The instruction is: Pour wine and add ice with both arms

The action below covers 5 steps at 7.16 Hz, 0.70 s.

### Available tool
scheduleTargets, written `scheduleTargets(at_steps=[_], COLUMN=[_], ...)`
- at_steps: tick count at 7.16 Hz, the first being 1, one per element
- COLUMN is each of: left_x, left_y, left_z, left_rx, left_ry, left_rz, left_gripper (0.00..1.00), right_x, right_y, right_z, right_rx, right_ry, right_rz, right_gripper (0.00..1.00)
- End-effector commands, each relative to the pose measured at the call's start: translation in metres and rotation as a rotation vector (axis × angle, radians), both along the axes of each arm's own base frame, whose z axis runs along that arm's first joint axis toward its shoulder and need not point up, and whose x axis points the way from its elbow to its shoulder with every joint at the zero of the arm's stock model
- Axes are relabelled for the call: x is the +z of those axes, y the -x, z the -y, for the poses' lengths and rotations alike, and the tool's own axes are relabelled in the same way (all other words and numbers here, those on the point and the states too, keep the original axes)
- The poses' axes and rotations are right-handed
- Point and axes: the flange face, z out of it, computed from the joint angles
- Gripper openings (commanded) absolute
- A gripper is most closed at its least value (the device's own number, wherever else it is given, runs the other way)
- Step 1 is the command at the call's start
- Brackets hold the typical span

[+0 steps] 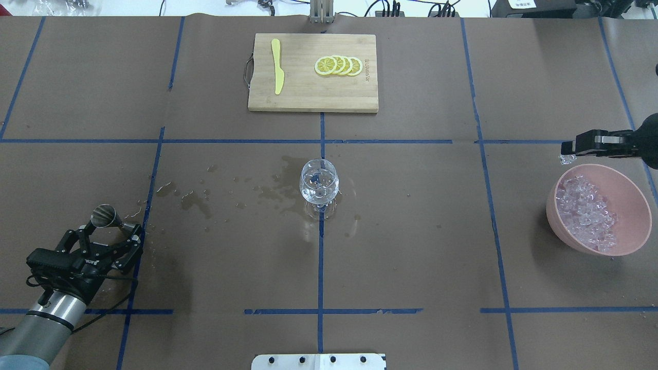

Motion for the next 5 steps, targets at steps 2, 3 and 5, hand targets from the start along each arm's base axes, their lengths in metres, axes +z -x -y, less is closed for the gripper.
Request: scheduleTargets(at_steps=[2,3,5], left_x=[-0.008,-0.003,0.003], left_y=[0.034,0.036,0.044], left_z=[-0.007,-0.01,-0.016], left_rx=[0.107,0.153,0.24], left_ry=[0.038,0.056,0.095], left_rz=[-0.003,0.007,0.013], left_gripper=[1.0,1.0,1.0], right_x=[-0.003,-0.004,-0.007], right_y=[-0.001,-0.001,-0.001], right_z=[-0.001,-0.001,-0.002], right_rx=[0.001,0.002,0.002], right_ry=[-0.006,-0.009,-0.014], right_rz=[0.003,0.004,0.007], right_gripper=[0.0,0.0,0.0])
